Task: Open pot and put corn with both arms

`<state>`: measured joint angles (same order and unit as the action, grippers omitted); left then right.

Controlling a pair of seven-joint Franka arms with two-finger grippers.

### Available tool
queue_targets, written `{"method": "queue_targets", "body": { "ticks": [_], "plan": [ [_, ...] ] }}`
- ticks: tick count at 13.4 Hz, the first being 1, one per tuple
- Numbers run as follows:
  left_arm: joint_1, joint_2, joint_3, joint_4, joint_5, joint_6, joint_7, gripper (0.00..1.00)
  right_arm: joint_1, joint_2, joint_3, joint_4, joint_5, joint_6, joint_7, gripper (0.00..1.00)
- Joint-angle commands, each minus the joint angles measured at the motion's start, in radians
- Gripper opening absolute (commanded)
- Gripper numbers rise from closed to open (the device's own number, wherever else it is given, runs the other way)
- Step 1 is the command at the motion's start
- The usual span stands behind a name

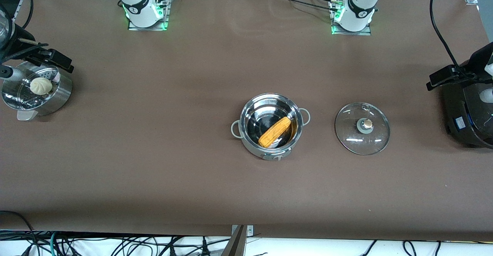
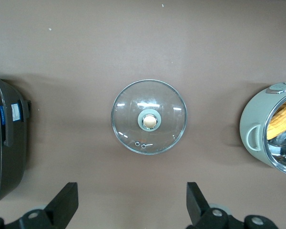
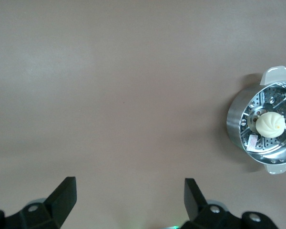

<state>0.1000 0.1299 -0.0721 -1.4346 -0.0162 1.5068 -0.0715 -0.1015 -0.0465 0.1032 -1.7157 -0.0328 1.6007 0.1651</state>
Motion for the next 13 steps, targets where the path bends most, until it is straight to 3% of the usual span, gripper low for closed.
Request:
{"method": "queue_targets", "body": {
  "ticks": [1, 5, 13],
  "plan": [
    [0.003, 0.008, -0.003, 0.031, -0.018, -0.025, -0.007, 1.0, -0.007, -0.012, 0.004, -0.018, -0.01, 0.025, -0.143, 1.0],
    [0.001, 0.008, -0.002, 0.029, -0.018, -0.027, -0.007, 1.0, -0.01, -0.021, -0.004, -0.021, -0.009, 0.015, -0.188, 1.0],
    [0.003, 0.008, 0.002, 0.029, -0.018, -0.027, -0.007, 1.0, -0.012, 0.08, -0.005, 0.071, -0.03, 0.012, -0.23, 1.0]
  ]
}}
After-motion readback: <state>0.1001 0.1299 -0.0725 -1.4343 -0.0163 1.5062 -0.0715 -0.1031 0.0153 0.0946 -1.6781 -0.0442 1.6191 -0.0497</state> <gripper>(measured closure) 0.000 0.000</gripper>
